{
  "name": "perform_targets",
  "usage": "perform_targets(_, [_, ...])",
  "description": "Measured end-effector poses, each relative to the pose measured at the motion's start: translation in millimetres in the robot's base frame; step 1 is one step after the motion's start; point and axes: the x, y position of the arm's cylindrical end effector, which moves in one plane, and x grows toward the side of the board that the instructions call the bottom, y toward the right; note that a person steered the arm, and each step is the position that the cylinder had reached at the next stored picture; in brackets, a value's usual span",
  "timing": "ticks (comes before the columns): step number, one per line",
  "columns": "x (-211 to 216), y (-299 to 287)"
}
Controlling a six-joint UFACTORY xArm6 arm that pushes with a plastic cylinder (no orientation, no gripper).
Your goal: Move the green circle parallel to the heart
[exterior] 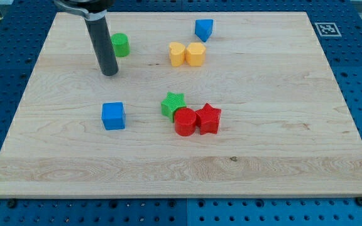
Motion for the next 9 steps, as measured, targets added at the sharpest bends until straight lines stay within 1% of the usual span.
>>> perform_targets(1, [4,1])
perform_targets(2, [-13,-19])
perform_targets(3, [-75,-56])
perform_targets(4, [-91,-62])
perform_targets(5, [-91,-27])
perform_targets(7, [-90,10])
perform_targets(9, [-90,10])
